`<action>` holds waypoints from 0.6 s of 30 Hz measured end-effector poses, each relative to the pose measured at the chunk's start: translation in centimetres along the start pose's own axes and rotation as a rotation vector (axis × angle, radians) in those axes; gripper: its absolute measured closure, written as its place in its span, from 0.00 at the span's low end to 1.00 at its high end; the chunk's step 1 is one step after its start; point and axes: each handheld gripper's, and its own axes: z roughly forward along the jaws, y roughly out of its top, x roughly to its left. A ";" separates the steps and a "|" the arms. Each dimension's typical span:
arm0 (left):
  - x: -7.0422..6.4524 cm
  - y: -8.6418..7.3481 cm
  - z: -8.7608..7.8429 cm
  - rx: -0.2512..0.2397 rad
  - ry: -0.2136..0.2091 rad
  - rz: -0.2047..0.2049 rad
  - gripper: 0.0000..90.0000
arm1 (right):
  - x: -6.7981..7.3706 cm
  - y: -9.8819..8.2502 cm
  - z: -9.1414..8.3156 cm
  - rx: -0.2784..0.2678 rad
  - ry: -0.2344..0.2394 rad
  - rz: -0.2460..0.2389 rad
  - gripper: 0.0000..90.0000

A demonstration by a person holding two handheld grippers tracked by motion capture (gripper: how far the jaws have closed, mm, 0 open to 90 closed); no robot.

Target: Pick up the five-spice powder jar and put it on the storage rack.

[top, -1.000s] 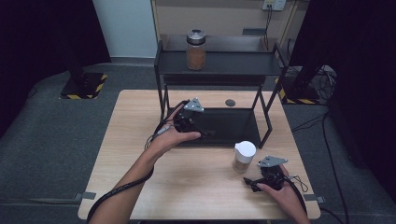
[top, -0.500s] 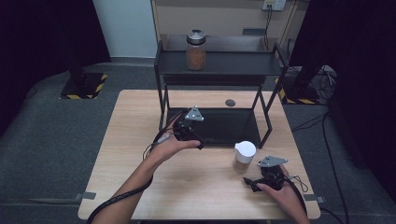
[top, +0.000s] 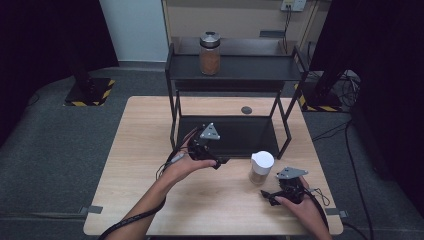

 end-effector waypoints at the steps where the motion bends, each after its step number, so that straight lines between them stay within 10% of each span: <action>1: -0.1 -0.3 0.2 -0.002 -0.004 -0.006 0.04 | 0.0 0.0 0.0 0.000 0.000 0.000 0.03; 18: -1.1 -3.8 2.3 0.011 -0.040 -0.043 0.03 | 0.0 0.0 0.0 0.000 0.000 0.000 0.03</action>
